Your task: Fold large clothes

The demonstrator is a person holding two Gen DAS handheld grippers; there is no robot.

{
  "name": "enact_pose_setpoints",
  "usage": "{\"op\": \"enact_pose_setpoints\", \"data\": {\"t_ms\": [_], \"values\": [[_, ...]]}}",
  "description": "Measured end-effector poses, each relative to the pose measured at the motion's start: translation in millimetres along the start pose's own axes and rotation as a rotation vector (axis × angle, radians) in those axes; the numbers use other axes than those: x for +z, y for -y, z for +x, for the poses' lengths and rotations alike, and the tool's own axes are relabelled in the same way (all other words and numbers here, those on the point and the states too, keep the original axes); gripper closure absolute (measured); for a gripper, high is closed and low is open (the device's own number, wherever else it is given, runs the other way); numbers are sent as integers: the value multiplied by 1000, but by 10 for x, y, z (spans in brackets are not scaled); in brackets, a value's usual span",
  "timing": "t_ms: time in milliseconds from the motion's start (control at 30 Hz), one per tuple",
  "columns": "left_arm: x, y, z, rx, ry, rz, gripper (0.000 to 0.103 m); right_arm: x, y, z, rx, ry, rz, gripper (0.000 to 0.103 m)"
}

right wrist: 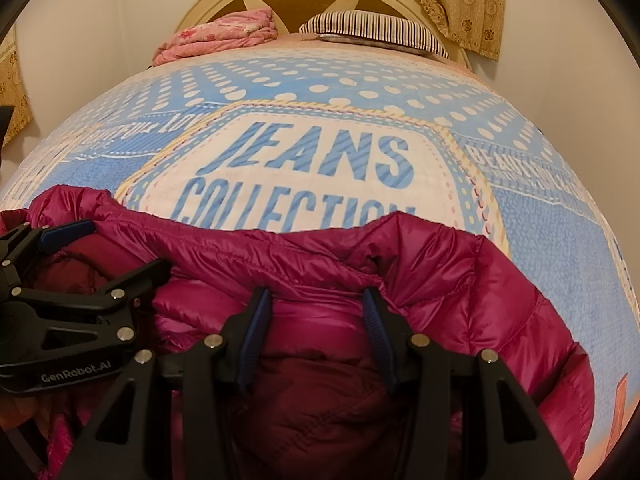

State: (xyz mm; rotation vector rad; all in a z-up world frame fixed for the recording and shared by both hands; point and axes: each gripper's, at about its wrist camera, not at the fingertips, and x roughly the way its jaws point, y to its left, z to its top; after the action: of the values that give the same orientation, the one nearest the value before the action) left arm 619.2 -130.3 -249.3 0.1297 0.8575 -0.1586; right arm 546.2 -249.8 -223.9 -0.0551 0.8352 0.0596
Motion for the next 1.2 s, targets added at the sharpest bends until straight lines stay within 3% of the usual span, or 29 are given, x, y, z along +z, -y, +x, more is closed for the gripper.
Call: {"op": "enact_pose_setpoints", "data": {"t_ms": [167,267,333,400,533,700,800,1000,1200], "values": [[59,-14,-24,-3,-19,3,6,16,-18,6,-8,-11,-16,51],[57,-91,-389,22,28,18,6,38,66,-138,19,-4,-31,49],[-17,-166,-688,-7,65,22,6,-4,183,-393,9,36,-12,36],[-231,-300,-1064,-14,86,22,6,-79,288,-631,21,56,-3,26],[-884,-497,-1580,-23,65,8,6,-457,526,-1083,39,24,26,25],[-1907,-731,-2038,-2,11,-40,6,-1297,708,-1575,32,-44,58,24],[-2328,-767,-2285,13,14,-61,6,-1728,778,-1826,13,-61,87,24],[-2798,-700,-2716,17,53,-59,6,-2424,822,-2269,1,-73,129,24],[-3201,-673,-2853,19,36,-63,6,-2769,726,-2500,0,-65,157,24]]}}
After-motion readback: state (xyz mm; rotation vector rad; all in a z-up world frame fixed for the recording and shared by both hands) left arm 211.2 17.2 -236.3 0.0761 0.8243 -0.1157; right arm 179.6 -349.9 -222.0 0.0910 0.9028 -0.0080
